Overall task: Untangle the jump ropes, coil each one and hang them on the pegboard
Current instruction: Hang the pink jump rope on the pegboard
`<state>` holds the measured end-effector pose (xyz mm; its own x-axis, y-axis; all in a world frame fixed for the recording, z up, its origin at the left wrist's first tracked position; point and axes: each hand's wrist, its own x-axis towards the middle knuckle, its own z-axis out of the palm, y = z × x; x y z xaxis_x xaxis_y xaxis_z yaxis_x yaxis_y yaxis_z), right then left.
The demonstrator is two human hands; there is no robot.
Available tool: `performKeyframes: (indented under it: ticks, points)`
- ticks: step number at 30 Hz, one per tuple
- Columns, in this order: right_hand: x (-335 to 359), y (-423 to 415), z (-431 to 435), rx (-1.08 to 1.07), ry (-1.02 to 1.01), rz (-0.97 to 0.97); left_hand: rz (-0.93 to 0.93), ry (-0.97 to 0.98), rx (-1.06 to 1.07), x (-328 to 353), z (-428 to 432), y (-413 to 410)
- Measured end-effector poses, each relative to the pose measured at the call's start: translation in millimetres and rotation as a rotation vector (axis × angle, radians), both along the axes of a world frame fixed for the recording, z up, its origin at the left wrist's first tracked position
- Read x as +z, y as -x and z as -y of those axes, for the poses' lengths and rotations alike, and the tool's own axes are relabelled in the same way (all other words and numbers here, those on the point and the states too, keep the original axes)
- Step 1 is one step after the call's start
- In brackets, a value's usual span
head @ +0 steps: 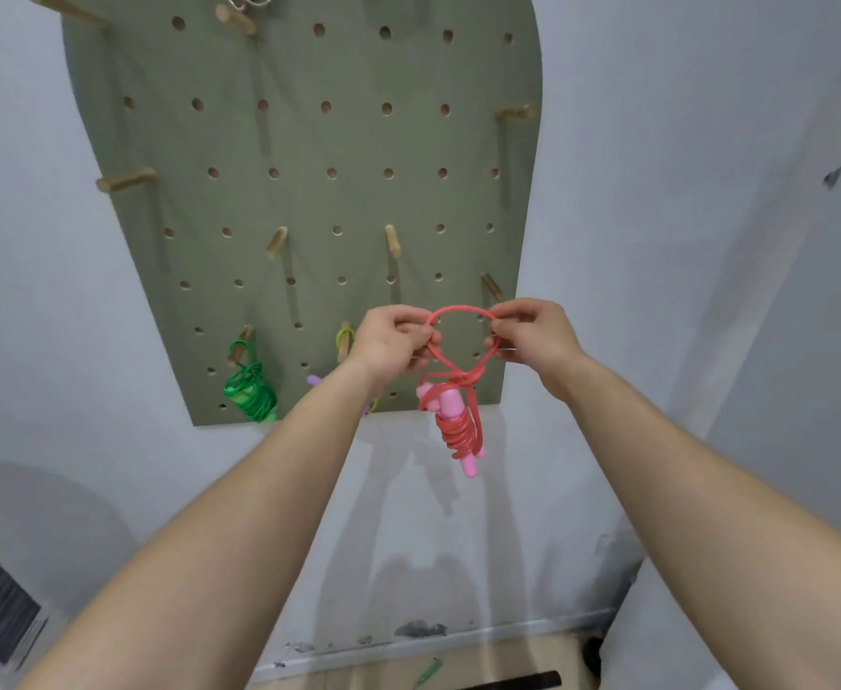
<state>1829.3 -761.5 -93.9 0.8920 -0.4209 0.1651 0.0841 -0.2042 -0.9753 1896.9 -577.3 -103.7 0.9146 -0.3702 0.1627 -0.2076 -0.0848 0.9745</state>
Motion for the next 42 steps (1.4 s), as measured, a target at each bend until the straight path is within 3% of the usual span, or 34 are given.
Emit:
performKeyframes:
  ticks: [12,18,24,27,33,36,42]
  points:
    - [-17,-97,107,-0.030,-0.084,-0.055,0.003,-0.083,0.137,-7,132,-93]
    - [-24,-128,109,0.019,-0.070,-0.076,0.064,-0.171,0.266,-23,140,-130]
    - [-37,-128,101,-0.052,-0.022,-0.144,0.058,-0.288,0.239,-30,137,-133]
    - [-47,-115,97,-0.108,0.116,-0.222,0.147,-0.444,0.209,-23,119,-109]
    - [-41,-65,51,0.005,0.491,-0.418,0.318,-0.854,0.150,-23,45,-66]
    - [-35,-50,11,0.050,0.780,-0.478,0.421,-1.061,0.108,-21,-7,-44]
    - [-21,-16,-93,0.009,1.118,-0.504,0.549,-1.229,0.097,-24,-119,-16]
